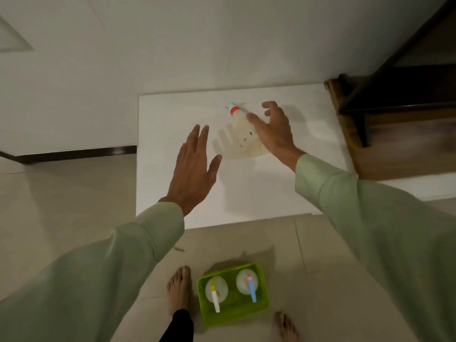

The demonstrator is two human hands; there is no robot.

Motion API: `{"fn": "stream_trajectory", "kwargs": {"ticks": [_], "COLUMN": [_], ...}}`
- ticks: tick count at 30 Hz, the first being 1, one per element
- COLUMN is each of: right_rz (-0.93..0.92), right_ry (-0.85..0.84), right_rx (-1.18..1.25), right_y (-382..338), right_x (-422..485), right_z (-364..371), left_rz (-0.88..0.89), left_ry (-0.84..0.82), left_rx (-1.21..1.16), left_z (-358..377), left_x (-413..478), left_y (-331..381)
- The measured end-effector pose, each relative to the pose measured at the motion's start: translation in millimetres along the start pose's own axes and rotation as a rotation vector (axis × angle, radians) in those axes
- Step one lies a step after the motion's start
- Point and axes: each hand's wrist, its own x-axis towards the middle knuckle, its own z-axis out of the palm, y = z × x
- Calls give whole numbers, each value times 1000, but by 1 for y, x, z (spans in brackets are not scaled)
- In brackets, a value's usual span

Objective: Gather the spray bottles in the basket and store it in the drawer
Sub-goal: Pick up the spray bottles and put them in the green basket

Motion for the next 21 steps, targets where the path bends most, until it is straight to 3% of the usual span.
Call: {"fn": "stream_trajectory", "kwargs": {"ticks": [7,14,21], "right_rz": [257,354,341], "right_ry": [-125,-292,-179], "right_rx": [-111,-138,310], "right_y": [-25,-41,-17], "right_x": [41,27,-48], "right_z": [39,63,48], "left_rz": [48,55,71], "left_ry": [-85,-128,-127], "left_rx": [9,29,27], "left_z": [-19,-28,-29], "left_x": [43,45,1], "left_y": [-60,-83,-57]}}
